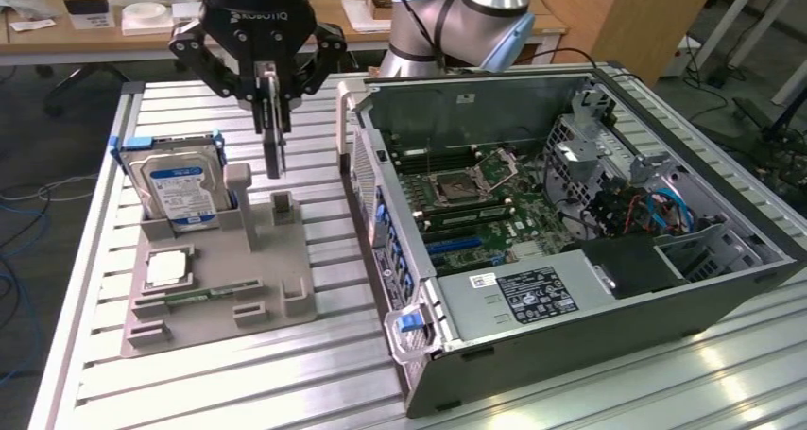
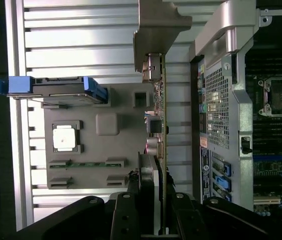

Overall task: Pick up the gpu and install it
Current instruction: 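Pick up the gpu and move the gpu toward the slot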

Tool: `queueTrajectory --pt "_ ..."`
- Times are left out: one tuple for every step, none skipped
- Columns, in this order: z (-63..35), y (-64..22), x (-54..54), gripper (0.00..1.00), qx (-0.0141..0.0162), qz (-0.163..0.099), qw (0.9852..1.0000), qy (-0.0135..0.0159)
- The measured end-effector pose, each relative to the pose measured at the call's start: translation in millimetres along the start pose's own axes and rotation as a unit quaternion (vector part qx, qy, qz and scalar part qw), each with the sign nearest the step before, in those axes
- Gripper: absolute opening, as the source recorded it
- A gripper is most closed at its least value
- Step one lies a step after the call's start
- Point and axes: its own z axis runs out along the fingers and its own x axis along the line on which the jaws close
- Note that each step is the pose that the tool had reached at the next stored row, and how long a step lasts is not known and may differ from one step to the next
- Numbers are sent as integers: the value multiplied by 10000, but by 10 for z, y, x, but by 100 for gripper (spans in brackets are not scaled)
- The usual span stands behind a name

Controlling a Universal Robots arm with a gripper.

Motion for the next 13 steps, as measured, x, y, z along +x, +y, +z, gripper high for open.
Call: queueTrajectory --pt "0 1 -18 28 0 0 10000 0" --pt "0 2 -38 28 0 0 10000 0" --pt "0 3 -55 28 0 0 10000 0" --pt "0 4 -74 28 0 0 10000 0" --pt "0 5 -94 28 0 0 10000 0" --pt "0 6 -112 28 0 -1 10000 0" --pt "1 6 -126 28 0 -1 10000 0" --pt "1 7 -142 28 0 0 10000 0" --pt "2 8 -155 28 0 -1 10000 0" --pt "2 8 -168 28 0 -1 10000 0" --pt "2 9 -183 28 0 -1 10000 0" --pt "3 10 -199 28 0 0 10000 0" --pt "3 11 -213 28 0 0 10000 0"
